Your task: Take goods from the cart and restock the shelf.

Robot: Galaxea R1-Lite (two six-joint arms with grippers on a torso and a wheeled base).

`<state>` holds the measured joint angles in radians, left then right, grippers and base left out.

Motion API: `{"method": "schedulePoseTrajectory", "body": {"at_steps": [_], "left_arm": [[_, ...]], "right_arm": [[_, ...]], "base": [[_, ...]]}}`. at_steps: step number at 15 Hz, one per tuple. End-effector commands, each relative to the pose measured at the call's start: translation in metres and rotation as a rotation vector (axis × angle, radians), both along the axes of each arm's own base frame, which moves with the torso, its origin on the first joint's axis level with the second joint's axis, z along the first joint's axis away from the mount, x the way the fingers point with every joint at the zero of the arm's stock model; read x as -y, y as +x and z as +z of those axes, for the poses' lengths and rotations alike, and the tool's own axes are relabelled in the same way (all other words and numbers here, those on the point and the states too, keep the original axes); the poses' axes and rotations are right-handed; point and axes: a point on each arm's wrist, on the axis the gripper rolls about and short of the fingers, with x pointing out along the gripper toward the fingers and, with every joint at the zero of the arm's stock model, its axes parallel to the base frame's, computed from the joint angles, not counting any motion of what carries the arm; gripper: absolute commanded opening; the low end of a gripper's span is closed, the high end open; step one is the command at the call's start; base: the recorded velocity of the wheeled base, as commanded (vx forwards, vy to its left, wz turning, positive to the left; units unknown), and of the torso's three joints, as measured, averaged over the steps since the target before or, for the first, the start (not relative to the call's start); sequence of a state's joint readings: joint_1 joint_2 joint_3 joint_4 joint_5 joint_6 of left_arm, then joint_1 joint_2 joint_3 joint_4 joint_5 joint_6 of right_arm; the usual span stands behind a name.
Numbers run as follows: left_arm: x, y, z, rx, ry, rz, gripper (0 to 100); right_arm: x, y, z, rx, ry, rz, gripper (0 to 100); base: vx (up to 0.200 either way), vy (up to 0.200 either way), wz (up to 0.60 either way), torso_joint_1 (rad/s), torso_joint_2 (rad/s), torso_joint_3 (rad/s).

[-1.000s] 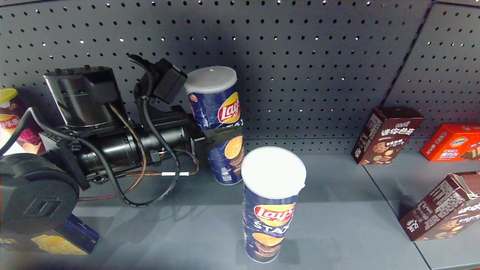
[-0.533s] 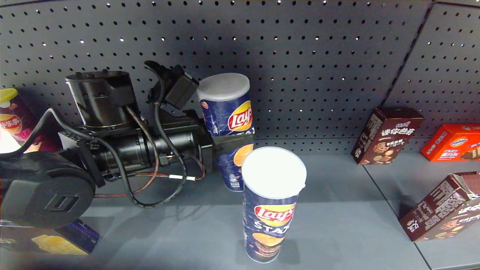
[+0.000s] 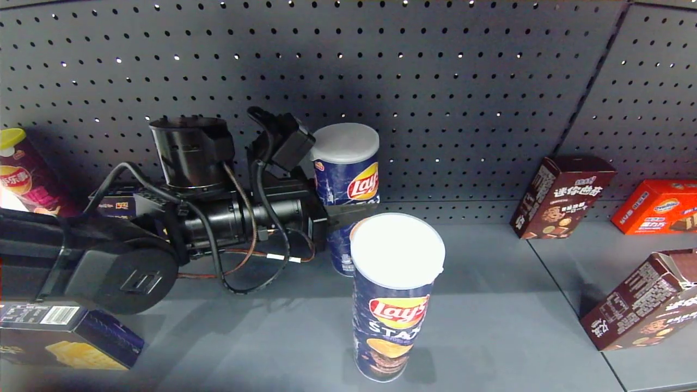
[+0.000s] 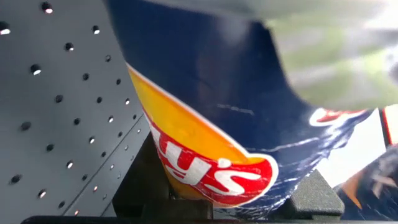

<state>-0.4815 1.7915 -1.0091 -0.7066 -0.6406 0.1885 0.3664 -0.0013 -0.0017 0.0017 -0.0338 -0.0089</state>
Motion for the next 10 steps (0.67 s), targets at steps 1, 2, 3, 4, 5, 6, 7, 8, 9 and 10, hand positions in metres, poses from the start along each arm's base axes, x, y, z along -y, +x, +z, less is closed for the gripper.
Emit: {"method": "schedulePoseTrajectory", "body": {"at_steps": [1, 2, 3, 4, 5, 6, 7, 8, 9, 10], "left_arm": [[0.007, 0.007, -0.004, -0.003, 0.002, -0.008, 0], [0.009, 0.011, -0.003, 0.002, -0.001, -0.01, 0], [0.01, 0.013, -0.002, 0.006, -0.004, -0.019, 0], [0.011, 0.014, -0.002, 0.007, -0.005, -0.021, 0], [0.012, 0.016, -0.003, 0.007, -0.003, -0.021, 0], [0.013, 0.019, -0.004, 0.008, -0.003, -0.019, 0], [0.013, 0.021, -0.003, 0.013, -0.005, -0.015, 0], [0.013, 0.024, -0.003, 0.014, -0.007, -0.012, 0], [0.014, 0.026, -0.002, 0.019, -0.008, -0.012, 0], [0.014, 0.027, -0.002, 0.022, -0.009, -0.012, 0]], "right_arm": [[0.0, 0.0, 0.0, -0.001, -0.001, 0.0, 100], [0.0, 0.0, 0.0, -0.001, -0.001, 0.0, 100], [0.0, 0.0, 0.0, -0.001, -0.001, 0.0, 100], [0.0, 0.0, 0.0, -0.001, -0.001, 0.0, 100], [0.0, 0.0, 0.0, -0.001, -0.001, 0.0, 100], [0.0, 0.0, 0.0, 0.0, 0.0, 0.0, 100], [0.0, 0.0, 0.0, -0.001, -0.001, 0.0, 100], [0.0, 0.0, 0.0, -0.001, -0.001, 0.0, 100], [0.0, 0.0, 0.0, -0.001, -0.001, 0.0, 100], [0.0, 0.0, 0.0, 0.0, 0.0, 0.0, 100]], "base": [[0.0, 0.0, 0.0, 0.0, 0.0, 0.0], [0.0, 0.0, 0.0, 0.0, 0.0, 0.0], [0.0, 0.0, 0.0, 0.0, 0.0, 0.0], [0.0, 0.0, 0.0, 0.0, 0.0, 0.0], [0.0, 0.0, 0.0, 0.0, 0.0, 0.0], [0.0, 0.0, 0.0, 0.0, 0.0, 0.0], [0.0, 0.0, 0.0, 0.0, 0.0, 0.0], [0.0, 0.0, 0.0, 0.0, 0.0, 0.0], [0.0, 0.0, 0.0, 0.0, 0.0, 0.0], [0.0, 0.0, 0.0, 0.0, 0.0, 0.0]]}}
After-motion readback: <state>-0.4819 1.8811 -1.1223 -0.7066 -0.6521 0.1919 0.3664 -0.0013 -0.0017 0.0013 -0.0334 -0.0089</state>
